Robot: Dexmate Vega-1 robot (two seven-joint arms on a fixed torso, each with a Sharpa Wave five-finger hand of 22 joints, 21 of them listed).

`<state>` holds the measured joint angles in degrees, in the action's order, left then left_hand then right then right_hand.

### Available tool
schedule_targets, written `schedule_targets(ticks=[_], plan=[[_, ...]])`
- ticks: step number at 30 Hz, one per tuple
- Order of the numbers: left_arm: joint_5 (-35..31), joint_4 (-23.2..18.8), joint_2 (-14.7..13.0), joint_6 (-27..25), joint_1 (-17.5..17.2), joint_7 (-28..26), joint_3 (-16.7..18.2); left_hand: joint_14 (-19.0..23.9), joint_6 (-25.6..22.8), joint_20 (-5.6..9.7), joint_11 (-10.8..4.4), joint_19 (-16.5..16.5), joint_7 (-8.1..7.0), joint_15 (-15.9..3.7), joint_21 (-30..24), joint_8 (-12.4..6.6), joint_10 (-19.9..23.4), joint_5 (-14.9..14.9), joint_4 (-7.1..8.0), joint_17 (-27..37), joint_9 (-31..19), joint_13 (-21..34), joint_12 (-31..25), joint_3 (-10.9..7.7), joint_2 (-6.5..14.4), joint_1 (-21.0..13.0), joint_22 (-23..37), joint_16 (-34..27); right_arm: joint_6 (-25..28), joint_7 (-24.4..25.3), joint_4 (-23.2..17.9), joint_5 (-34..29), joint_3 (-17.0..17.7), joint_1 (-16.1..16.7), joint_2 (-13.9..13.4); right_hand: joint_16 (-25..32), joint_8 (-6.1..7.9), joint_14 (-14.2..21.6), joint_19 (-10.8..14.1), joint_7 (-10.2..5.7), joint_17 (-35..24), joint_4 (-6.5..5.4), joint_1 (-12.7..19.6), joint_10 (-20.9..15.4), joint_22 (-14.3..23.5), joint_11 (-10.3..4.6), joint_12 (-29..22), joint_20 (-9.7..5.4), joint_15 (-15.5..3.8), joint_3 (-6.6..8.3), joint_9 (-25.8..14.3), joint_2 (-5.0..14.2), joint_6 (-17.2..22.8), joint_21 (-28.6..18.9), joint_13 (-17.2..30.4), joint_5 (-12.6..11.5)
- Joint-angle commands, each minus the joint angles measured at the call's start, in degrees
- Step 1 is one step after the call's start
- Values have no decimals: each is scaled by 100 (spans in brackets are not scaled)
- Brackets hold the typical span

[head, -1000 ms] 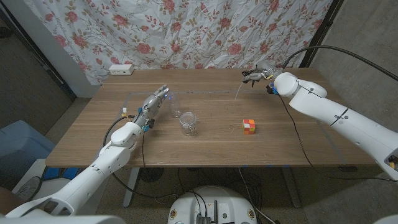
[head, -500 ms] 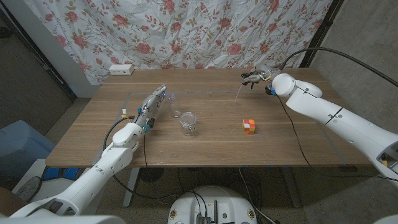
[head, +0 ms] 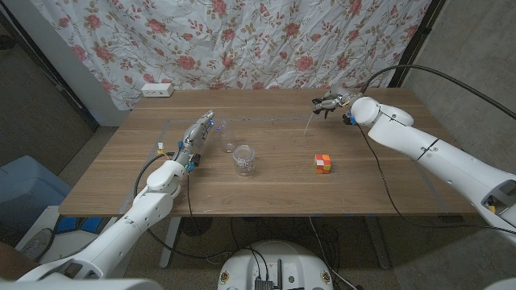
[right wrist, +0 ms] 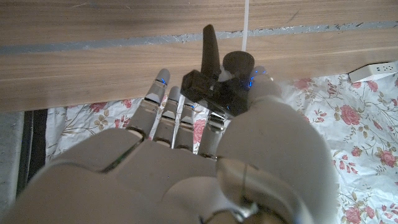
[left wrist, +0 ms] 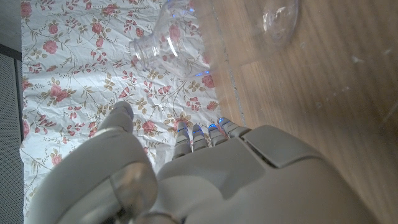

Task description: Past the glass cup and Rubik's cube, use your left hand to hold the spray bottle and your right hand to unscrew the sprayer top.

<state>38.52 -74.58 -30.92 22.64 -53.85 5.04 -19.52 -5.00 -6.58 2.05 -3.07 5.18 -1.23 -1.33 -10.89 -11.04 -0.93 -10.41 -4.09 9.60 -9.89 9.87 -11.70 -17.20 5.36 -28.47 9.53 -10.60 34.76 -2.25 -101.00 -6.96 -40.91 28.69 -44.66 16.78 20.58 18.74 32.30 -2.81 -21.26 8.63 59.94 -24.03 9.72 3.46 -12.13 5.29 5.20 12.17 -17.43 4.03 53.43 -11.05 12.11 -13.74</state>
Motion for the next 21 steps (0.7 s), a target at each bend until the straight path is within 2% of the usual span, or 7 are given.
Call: schedule_targets(ticks=[1, 21], plan=[[-18, -104, -3, -7, -100, -161, 42, 48, -72, 152, -18, -34, 3, 1, -35, -40, 72, -42, 60, 9, -4, 10, -30, -31, 108, 42, 18, -12, -39, -5, 216, 44, -32, -23, 87, -8, 21, 21, 4, -162, -20, -4, 9, -35, 21, -40, 12, -40, -22, 2, -26, 65, 145, -20, 34, -24], [-9, -196, -27, -75, -172, -197, 34, 89, -128, 154, -17, -82, 10, -7, -31, -9, 121, -51, 85, 7, -3, 11, -8, -49, 206, 180, 18, 7, -104, 15, 364, 135, -66, 47, 132, -26, 45, -23, -34, -178, -20, 17, 14, -9, 20, -73, 22, -111, -48, 1, -9, 62, 219, -11, 35, -17]])
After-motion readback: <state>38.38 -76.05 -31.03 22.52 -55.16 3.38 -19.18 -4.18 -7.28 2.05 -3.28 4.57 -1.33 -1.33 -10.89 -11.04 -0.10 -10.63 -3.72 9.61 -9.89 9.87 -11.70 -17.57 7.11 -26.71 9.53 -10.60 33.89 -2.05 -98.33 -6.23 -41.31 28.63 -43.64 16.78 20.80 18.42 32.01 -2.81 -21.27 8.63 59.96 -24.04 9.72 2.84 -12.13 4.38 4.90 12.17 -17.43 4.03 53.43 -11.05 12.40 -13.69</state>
